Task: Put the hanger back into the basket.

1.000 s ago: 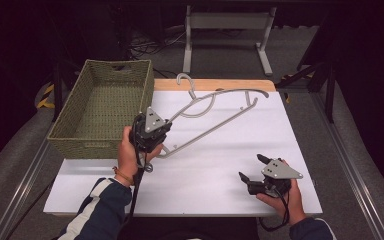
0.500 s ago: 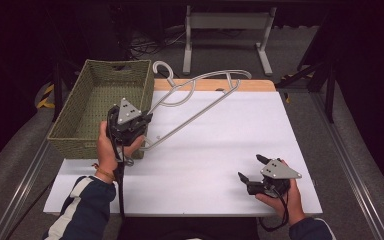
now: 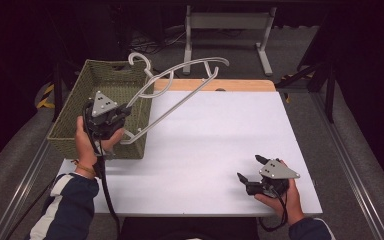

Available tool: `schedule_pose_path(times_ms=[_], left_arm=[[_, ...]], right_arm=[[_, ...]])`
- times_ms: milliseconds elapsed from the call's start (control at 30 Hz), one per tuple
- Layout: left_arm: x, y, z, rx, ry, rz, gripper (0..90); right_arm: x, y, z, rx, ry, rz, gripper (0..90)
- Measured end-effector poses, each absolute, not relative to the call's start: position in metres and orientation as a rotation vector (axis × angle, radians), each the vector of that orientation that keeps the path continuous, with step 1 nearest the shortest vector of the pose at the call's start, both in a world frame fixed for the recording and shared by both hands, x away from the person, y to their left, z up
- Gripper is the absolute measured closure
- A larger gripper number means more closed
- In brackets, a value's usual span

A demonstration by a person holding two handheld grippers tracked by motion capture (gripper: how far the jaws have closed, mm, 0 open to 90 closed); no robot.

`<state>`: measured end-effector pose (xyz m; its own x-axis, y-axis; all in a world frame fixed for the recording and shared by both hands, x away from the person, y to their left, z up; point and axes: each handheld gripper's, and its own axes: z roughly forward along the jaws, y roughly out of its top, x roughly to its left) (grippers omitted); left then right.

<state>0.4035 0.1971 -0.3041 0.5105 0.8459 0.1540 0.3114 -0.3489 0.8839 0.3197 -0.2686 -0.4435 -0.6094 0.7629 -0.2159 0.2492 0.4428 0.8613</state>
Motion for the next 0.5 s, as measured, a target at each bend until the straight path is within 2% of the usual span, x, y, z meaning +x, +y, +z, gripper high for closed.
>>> schedule_pose_path(times_ms=[500], left_arm=[[0.417, 0.226, -0.296, 1.884, 0.990, 0.861, 82.2]], right_arm=[[0.321, -0.267, -0.445, 0.844, 2.107, 1.106, 16.1]])
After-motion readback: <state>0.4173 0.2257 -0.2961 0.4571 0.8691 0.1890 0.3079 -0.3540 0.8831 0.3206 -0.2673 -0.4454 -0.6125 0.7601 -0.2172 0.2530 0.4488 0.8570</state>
